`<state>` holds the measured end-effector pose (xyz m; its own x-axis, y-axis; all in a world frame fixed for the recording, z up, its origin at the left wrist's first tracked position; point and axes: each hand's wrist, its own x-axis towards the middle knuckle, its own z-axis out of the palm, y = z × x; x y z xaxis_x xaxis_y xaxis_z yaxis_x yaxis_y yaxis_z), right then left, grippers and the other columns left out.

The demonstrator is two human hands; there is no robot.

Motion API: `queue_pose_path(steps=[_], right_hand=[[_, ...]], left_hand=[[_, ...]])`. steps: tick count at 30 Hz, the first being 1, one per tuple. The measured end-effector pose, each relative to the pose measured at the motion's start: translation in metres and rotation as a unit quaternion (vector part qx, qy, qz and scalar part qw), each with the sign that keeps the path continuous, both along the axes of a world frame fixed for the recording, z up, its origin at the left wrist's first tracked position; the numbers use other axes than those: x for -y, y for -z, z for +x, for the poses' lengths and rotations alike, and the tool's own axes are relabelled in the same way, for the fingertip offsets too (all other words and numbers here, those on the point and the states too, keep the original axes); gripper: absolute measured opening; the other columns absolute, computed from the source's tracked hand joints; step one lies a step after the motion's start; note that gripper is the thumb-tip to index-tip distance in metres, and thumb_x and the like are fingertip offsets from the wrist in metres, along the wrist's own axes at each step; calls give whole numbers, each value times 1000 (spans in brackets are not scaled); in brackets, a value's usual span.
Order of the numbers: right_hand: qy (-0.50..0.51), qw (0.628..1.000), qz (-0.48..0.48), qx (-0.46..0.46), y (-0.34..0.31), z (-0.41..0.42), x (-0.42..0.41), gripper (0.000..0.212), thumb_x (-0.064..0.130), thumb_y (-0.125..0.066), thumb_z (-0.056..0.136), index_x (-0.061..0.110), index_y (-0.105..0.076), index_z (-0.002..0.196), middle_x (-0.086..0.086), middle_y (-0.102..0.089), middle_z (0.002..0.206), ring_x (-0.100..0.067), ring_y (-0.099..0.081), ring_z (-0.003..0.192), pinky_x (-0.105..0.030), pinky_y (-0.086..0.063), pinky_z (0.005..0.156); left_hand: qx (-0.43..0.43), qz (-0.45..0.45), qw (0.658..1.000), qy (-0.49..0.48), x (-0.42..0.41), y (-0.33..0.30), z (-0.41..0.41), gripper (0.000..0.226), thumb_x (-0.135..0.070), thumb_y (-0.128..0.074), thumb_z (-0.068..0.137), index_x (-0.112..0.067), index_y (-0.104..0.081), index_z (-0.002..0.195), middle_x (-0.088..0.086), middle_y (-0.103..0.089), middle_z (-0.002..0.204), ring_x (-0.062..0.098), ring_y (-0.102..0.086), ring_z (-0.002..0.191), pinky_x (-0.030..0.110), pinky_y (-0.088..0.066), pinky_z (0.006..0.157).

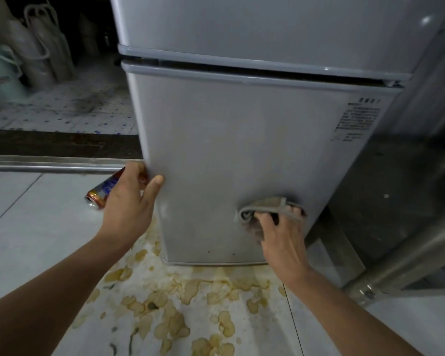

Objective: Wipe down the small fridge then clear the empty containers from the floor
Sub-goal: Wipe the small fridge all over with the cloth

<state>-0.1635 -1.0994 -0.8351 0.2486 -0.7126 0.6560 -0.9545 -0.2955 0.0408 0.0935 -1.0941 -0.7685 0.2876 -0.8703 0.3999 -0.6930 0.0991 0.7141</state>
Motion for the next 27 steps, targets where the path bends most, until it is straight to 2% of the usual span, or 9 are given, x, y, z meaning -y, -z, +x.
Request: queue_pose_path(steps=[2, 6, 9, 11, 13, 18, 21, 23, 27], right_hand=[[-24, 993, -92, 65, -31, 12, 9, 48, 6, -69, 65, 17, -47, 106, -24, -44, 110, -46, -46, 103, -53, -45, 86], [-48, 969, -187, 153, -58, 36, 24, 45, 2, -60, 73, 20, -48, 112, -10, -35, 113, -34, -39, 102, -48, -37, 87], [-70, 981, -180, -12, -25, 42, 15, 51, 11, -73, 65, 28, -58, 111, -10, -37, 110, -31, -39, 89, -46, -49, 72], [-128, 974, -89, -167, -1, 43, 6, 57, 19, -83, 51, 33, -69, 105, -6, -37, 107, -26, -35, 80, -40, -52, 64], [-146, 964, -38, -218, 7, 46, 2, 58, 21, -86, 48, 33, -71, 103, -6, -36, 106, -24, -34, 79, -35, -51, 62], [-80, 979, -184, -38, -38, 72, 16, 40, 8, -52, 81, 26, -57, 117, -13, -38, 108, -30, -39, 84, -41, -34, 71], [-64, 970, -233, 30, -44, 90, 22, 37, 10, -47, 91, 29, -49, 122, -7, -39, 118, -32, -43, 93, -46, -38, 78], [-93, 966, -237, -54, -20, 93, 18, 39, 12, -41, 92, 32, -54, 123, -3, -40, 121, -30, -41, 95, -46, -37, 79], [-182, 931, -111, -296, 21, 86, 7, 53, 21, -75, 63, 30, -66, 114, 1, -44, 122, -25, -40, 95, -41, -52, 75]], left_hand=[[-7, -1, 1000, -5, 0, 1, 0, 14, -36, -48, 92, -24, -42, 99, -3, -55, 92, 14, -51, 81, 28, -36, 69], [-27, 6, 1000, 9, 1, 1, 2, 17, -39, -48, 91, -25, -44, 99, -4, -58, 93, 10, -54, 80, 16, -35, 60], [-36, 15, 999, 8, 1, 1, 4, 17, -41, -48, 90, -26, -44, 98, -6, -57, 91, 3, -52, 75, 16, -36, 58], [-41, 19, 999, 9, 1, 0, 4, 17, -41, -49, 91, -26, -43, 97, -10, -55, 87, -1, -51, 73, 16, -36, 58], [-42, 18, 999, 18, 0, -2, 5, 16, -40, -50, 91, -27, -43, 96, -15, -52, 81, -4, -49, 72, 15, -35, 57], [-101, 63, 989, 90, -7, -3, 21, 15, -25, -43, 96, -25, -53, 107, -8, -62, 103, 11, -59, 97, 31, -46, 83], [-164, 92, 976, 114, -12, 1, 28, 24, -13, -42, 97, -29, -59, 103, -7, -64, 106, 4, -61, 96, 14, -47, 74], [-211, 94, 964, 129, -12, 2, 31, 27, -8, -42, 95, -26, -61, 102, -6, -65, 105, 0, -61, 93, 4, -44, 64], [-248, 114, 952, 140, -12, 2, 36, 28, -12, -39, 97, -23, -61, 110, -10, -65, 106, -2, -61, 93, 7, -44, 65]])
